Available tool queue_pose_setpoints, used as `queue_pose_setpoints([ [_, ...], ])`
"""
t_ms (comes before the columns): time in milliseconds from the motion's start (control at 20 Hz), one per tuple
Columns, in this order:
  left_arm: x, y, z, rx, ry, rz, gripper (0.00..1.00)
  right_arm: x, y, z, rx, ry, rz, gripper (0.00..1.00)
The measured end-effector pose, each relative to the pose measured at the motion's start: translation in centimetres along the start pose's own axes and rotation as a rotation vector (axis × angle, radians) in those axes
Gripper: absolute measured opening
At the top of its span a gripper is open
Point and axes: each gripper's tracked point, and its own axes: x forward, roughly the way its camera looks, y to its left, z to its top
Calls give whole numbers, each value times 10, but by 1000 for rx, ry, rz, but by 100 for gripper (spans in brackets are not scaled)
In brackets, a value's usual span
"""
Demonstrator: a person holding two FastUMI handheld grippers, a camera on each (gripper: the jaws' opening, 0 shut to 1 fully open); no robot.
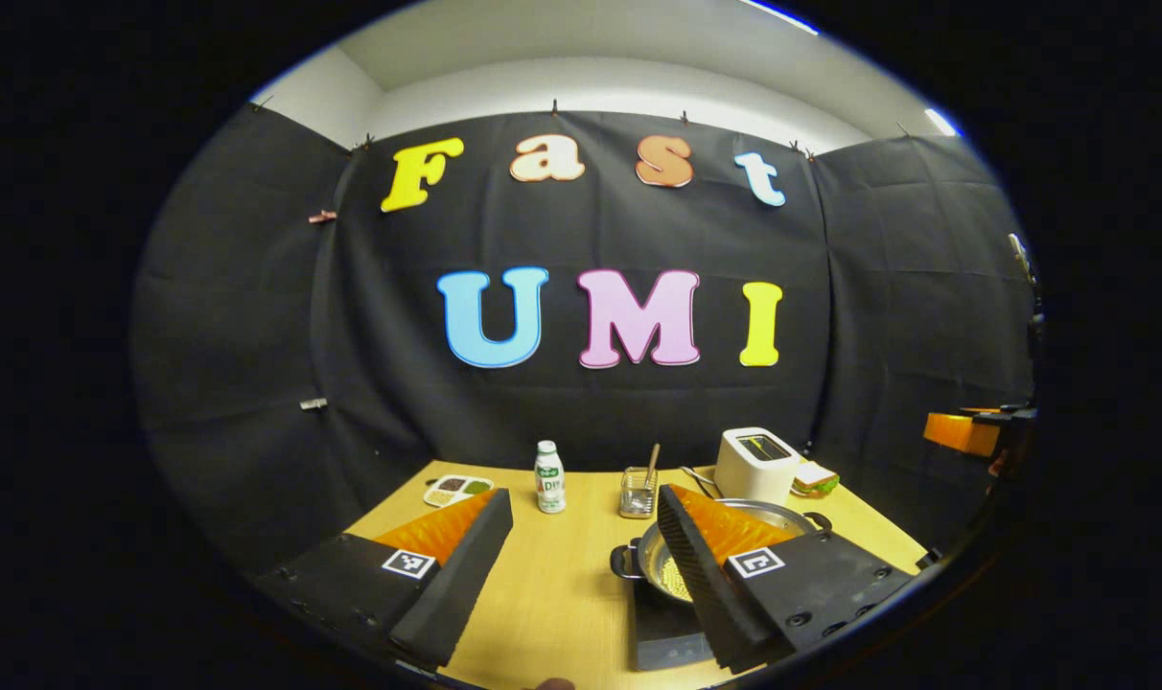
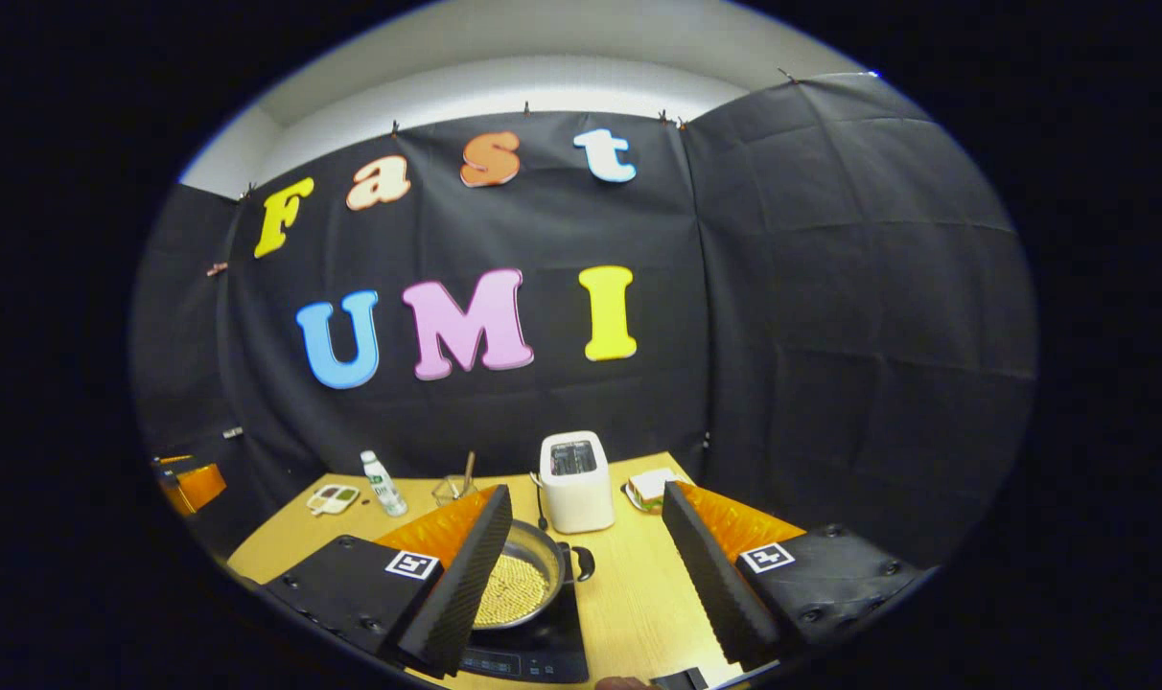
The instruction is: First push the handle of the pot to place it horizontally, then grasp the pot with both hands and set it on the induction cooktop.
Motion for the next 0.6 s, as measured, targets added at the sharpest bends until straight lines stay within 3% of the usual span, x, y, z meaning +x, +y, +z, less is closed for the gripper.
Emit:
queue_pose_setpoints([
  [200,-43,13,11,-5,-38,34,95,-39,7,10,-26,-68,9,98],
  [350,-72,19,17,-17,-67,67,96,-67,-2,3,-75,-70,13,98],
  [600,-110,10,9,-42,-72,92,95,-98,-10,-1,-58,-71,33,98],
])
